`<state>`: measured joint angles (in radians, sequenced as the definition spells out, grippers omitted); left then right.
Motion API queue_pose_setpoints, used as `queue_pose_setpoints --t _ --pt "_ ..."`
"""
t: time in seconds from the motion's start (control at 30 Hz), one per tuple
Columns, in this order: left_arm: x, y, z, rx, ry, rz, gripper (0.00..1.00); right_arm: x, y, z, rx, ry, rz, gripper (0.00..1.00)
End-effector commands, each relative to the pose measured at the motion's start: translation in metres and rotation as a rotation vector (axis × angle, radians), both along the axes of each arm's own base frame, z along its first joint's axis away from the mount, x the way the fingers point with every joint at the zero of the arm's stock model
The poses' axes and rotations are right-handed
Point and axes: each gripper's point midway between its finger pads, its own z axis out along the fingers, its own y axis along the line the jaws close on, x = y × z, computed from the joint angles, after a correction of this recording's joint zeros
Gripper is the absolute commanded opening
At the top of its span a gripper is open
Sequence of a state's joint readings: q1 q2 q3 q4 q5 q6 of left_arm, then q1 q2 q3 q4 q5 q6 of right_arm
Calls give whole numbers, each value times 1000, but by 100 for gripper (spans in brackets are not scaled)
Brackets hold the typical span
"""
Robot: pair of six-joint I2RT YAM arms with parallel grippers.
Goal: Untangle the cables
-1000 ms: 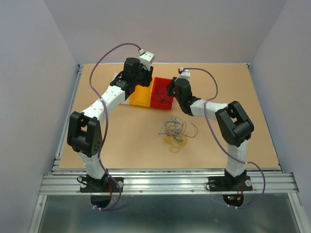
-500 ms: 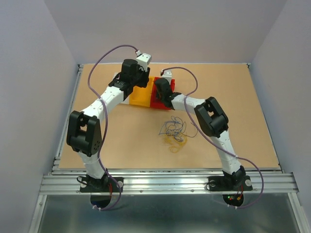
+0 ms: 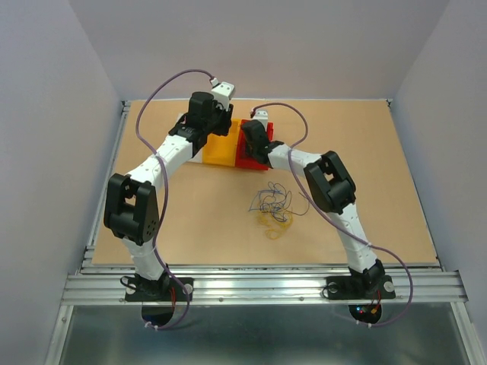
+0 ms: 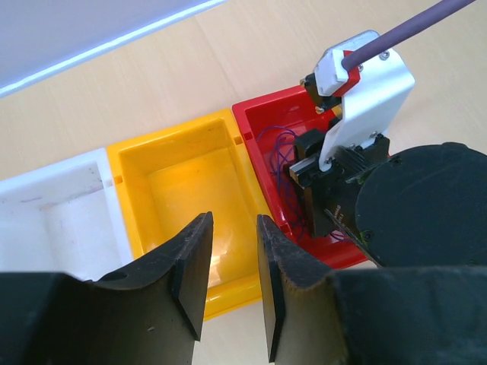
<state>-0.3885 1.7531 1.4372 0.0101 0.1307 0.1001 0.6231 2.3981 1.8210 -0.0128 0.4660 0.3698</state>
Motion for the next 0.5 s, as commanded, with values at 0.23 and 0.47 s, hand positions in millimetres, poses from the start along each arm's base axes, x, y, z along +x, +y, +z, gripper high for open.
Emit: queue_pose_setpoints --t 0.23,0.47 --pt "-6 4 28 -29 -120 -8 41 -21 -24 105 99 -204 2 24" --pt "-25 -5 45 -53 -187 -78 45 -41 -35 145 148 -293 34 35"
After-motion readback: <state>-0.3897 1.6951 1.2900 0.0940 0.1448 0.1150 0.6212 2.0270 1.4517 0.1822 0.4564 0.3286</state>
